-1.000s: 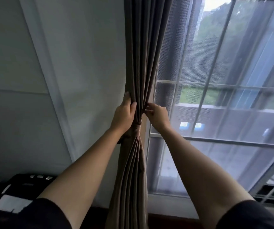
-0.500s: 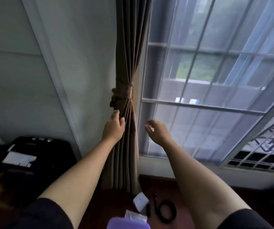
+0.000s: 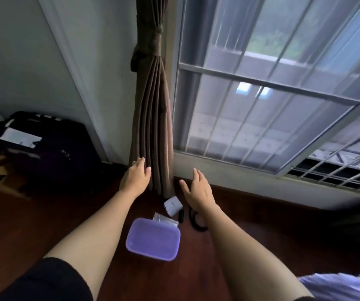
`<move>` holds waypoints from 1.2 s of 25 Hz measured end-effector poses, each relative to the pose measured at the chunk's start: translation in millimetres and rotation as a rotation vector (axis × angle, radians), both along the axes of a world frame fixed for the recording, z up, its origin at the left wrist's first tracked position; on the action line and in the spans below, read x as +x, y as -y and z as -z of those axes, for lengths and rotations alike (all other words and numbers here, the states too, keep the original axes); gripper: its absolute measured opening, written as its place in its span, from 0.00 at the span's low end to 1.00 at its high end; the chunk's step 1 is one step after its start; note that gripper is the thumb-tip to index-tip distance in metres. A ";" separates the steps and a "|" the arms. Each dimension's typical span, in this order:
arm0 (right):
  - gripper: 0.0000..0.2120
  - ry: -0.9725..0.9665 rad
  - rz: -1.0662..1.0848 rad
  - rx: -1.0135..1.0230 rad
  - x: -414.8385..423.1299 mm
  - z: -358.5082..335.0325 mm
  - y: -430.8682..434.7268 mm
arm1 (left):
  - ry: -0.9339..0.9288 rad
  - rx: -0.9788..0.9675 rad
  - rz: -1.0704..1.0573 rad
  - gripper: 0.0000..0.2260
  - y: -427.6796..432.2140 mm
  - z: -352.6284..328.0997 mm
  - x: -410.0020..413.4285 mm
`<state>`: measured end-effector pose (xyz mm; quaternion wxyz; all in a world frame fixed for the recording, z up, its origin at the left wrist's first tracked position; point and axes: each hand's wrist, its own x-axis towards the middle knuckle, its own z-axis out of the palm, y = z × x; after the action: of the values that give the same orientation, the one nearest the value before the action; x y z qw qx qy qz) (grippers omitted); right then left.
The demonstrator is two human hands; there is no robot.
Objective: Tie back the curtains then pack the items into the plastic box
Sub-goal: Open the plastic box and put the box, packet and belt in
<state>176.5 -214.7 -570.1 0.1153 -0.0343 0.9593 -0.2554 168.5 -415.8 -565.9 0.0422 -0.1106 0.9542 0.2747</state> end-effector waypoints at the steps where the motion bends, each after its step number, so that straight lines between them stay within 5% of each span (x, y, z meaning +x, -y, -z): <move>1: 0.33 0.009 0.016 0.000 5.9 9.9 -4.0 | 0.024 -0.010 0.007 0.22 0.4 8.5 2.0; 12: 0.35 0.181 0.025 0.113 76.1 160.4 -52.8 | 0.229 -0.083 -0.141 0.21 -40.8 153.0 53.9; 24: 0.37 0.298 -0.066 0.136 69.2 516.6 -27.5 | 0.364 -0.199 -0.267 0.19 0.3 536.7 79.4; 30: 0.39 0.292 -0.005 0.117 45.3 647.0 -27.9 | 0.334 -0.273 -0.364 0.28 38.9 672.2 68.6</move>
<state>221.8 -186.8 -1217.1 0.2562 0.0079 0.9455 -0.2008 237.0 -454.7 -1238.1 0.1339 -0.3285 0.9266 0.1248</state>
